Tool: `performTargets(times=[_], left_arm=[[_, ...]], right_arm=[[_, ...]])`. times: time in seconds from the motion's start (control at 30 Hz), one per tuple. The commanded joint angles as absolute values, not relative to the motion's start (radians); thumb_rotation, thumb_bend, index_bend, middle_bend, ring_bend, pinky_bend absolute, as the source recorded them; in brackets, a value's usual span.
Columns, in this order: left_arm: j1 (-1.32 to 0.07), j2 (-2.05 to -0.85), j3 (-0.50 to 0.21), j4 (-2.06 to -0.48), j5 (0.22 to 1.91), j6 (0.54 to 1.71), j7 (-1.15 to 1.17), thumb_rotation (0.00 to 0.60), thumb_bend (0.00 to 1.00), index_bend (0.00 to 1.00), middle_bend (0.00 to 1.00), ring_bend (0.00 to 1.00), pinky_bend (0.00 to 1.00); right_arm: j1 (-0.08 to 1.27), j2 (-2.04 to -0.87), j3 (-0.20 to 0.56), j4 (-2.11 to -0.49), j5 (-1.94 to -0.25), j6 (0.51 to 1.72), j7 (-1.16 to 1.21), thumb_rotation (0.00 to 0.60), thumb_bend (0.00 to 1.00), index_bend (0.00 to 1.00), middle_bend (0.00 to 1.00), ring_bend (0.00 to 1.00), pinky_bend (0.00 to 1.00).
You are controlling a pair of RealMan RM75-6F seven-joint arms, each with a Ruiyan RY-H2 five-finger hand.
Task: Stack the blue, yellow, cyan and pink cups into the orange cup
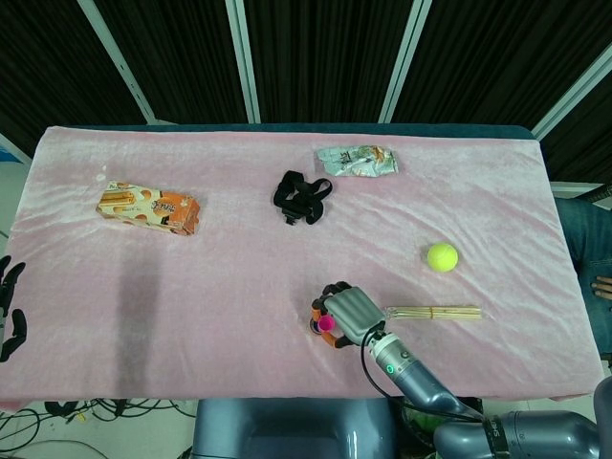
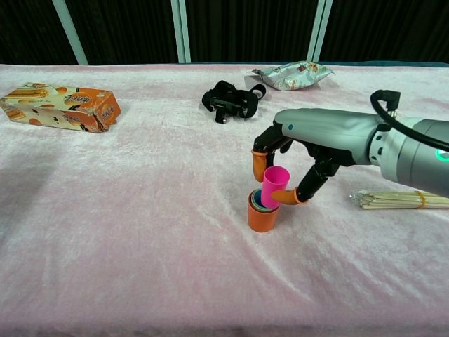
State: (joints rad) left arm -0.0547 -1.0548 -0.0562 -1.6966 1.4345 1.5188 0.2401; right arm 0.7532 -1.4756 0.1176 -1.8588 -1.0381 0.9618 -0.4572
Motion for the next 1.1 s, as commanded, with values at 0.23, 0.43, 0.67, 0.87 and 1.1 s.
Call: performTargets(times=[0.23, 0.43, 0.67, 0.87, 1.1], left_arm=[[-0.055, -1.055, -0.056, -1.696, 1.435, 1.518, 0.241, 0.6, 0.68, 0.09, 0.02, 0.0, 0.03], [-0.055, -1.054, -0.057, -1.696, 1.434, 1.519, 0.239, 0.6, 0.68, 0.09, 0.02, 0.0, 0.03], [-0.055, -1.055, -0.056, -1.696, 1.434, 1.519, 0.241, 0.6, 0.68, 0.09, 0.02, 0.0, 0.03], [-0.054, -1.055, -0.057, -1.697, 1.434, 1.52, 0.241, 0.6, 0.68, 0.09, 0.02, 0.0, 0.03], [-0.054, -1.055, -0.057, -1.695, 1.435, 1.521, 0.238, 0.6, 0.68, 0.09, 0.02, 0.0, 0.03]], right_arm=[[0.757, -1.493, 0.119, -1.832, -1.039, 0.964, -0.445, 0.6, 0.29, 0.55, 0.46, 0.23, 0.2], [0.762, -1.505, 0.116, -1.81, -1.029, 0.961, -0.442, 0.6, 0.29, 0.55, 0.44, 0.23, 0.2], [0.763, -1.502, 0.104, -1.807, -1.03, 0.953, -0.439, 0.6, 0.27, 0.35, 0.26, 0.19, 0.2], [0.762, -1.469, 0.092, -1.847, -1.03, 0.946, -0.437, 0.6, 0.19, 0.2, 0.11, 0.15, 0.2], [0.715, -1.361, 0.096, -1.909, -1.068, 1.029, -0.419, 0.6, 0.17, 0.13, 0.07, 0.12, 0.2]])
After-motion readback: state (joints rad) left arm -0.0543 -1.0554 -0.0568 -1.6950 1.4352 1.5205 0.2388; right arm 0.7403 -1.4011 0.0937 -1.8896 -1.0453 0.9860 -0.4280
